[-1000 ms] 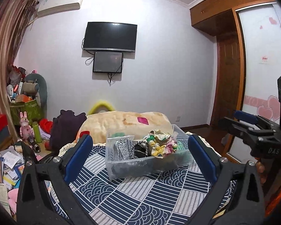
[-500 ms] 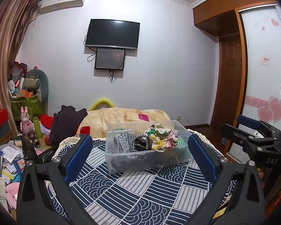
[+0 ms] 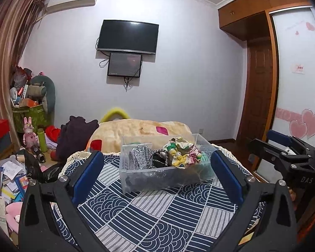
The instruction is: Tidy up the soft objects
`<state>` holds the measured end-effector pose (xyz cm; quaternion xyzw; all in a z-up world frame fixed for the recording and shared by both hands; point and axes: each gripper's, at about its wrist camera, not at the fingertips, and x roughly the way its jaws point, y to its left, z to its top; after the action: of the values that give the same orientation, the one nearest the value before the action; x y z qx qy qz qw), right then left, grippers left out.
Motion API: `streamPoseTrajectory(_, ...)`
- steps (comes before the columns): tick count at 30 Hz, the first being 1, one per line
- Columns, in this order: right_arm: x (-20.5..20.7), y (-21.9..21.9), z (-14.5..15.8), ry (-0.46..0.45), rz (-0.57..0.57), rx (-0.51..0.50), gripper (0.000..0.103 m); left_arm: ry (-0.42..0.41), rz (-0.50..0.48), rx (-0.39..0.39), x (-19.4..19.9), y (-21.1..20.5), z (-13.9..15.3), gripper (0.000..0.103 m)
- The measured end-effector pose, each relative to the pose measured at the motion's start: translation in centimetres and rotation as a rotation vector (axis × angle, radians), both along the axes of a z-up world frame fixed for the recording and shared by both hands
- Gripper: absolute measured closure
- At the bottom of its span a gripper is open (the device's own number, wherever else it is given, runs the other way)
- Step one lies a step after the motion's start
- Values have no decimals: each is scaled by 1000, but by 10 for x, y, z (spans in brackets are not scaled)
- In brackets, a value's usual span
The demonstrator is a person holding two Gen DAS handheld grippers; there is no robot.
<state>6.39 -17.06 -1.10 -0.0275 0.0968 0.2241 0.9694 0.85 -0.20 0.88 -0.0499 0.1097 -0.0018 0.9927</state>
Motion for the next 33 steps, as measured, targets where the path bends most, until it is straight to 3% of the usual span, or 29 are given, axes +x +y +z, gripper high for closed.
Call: streamPoseTrajectory(33,-3,-3,2,4,0,20,0,20,-40,18,-2,-4,0,0)
